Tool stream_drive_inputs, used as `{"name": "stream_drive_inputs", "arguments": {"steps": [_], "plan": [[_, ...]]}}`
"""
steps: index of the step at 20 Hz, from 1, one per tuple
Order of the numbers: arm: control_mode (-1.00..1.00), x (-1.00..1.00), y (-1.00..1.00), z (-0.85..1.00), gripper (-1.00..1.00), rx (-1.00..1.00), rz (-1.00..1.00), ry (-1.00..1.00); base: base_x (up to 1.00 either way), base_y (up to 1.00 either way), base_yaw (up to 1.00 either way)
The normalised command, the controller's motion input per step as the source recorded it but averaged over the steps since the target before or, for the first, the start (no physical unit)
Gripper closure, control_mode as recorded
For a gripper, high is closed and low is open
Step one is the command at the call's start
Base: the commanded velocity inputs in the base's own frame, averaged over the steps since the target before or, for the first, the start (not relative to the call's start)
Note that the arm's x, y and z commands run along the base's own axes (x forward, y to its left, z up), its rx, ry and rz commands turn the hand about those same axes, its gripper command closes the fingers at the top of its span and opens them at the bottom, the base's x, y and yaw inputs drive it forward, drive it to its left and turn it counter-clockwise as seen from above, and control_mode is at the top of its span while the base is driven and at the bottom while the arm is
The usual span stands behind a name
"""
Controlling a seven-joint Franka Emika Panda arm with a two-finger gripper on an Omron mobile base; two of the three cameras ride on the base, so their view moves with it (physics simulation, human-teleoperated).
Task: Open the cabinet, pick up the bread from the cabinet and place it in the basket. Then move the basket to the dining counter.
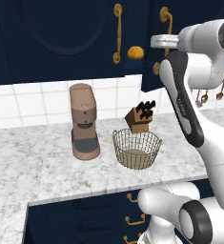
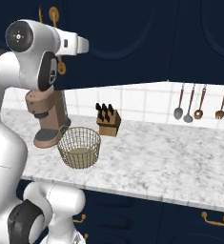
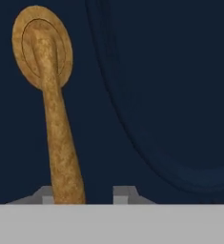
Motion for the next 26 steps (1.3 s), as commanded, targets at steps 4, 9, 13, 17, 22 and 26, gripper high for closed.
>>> {"name": "stream_drive_inputs", "arguments": {"steps": [4,9,13,17,22,26], "plan": [[-1.0,-1.0,-0.92,0.05,1.0,0.07,0.0,0.14,0.0,0.0,0.0],[-1.0,-1.0,-0.99,-0.03,1.0,0.05,0.0,0.08,0.0,0.0,0.0],[-1.0,-0.5,-0.98,-0.05,1.0,0.0,0.01,0.11,0.0,0.0,0.0],[-1.0,-0.56,-0.23,0.0,-1.0,0.0,-0.02,0.05,0.0,0.0,0.0],[-1.0,-0.64,0.02,0.0,-1.0,0.0,-0.09,0.0,0.0,0.0,0.0],[-1.0,-0.72,0.68,0.07,-1.0,-0.16,-0.22,0.11,0.0,0.0,0.0]]}}
